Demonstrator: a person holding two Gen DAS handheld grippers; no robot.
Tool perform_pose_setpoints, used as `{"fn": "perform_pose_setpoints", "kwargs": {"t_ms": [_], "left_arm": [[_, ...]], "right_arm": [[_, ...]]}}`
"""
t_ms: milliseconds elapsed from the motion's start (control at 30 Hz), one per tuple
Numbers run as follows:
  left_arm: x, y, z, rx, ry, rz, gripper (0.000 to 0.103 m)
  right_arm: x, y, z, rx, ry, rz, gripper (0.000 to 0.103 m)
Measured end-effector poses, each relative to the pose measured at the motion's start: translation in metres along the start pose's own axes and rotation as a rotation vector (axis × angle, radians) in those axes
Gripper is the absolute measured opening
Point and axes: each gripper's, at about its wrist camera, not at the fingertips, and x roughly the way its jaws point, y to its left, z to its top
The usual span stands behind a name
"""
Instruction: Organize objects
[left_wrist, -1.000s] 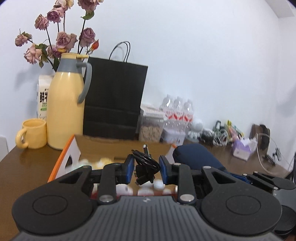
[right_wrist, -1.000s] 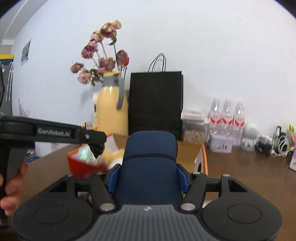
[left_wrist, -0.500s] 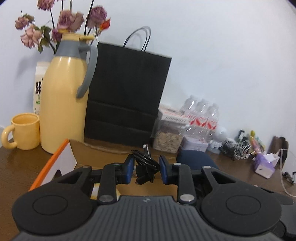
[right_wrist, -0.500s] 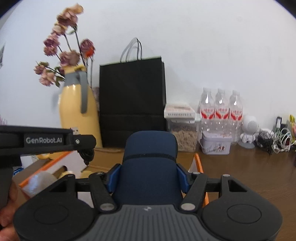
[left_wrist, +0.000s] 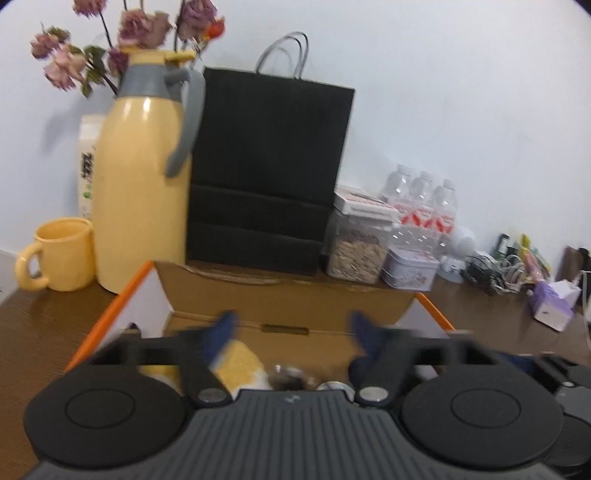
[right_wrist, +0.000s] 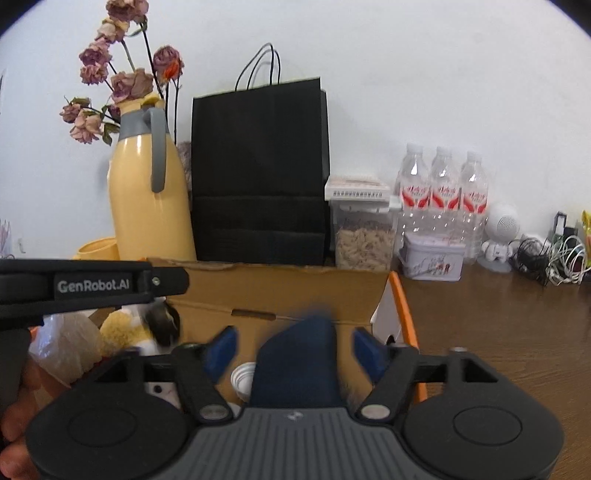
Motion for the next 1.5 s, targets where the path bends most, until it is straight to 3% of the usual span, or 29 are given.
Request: {"fn": "perform_pose_setpoints", "kwargs": {"t_ms": [33, 600, 1133, 1500], "left_arm": [[-0.003, -0.001, 0.001, 0.006, -0.019, 0.013, 0.103], [-0.025, -0.006, 0.005, -0.005, -0.059, 0.031, 0.103], [-0.098, -0.001, 0.002, -0.007, -0.107, 0.038, 0.103], [-0.144, 0.016, -0.016, 0.010, -0.067, 0.069, 0.103]], "right_arm": [[-0.003, 0.000, 0.000, 0.002, -0.014, 0.001, 0.103], [-0.026, 0.001, 0.006, -0.005, -0.064, -0.015, 0.103], [-0.086, 0.016, 0.006, -0.060, -0.110, 0.025, 0.103], [-0.130, 0.010, -0.015, -0.044, -0.085, 0.015, 0.103]]}}
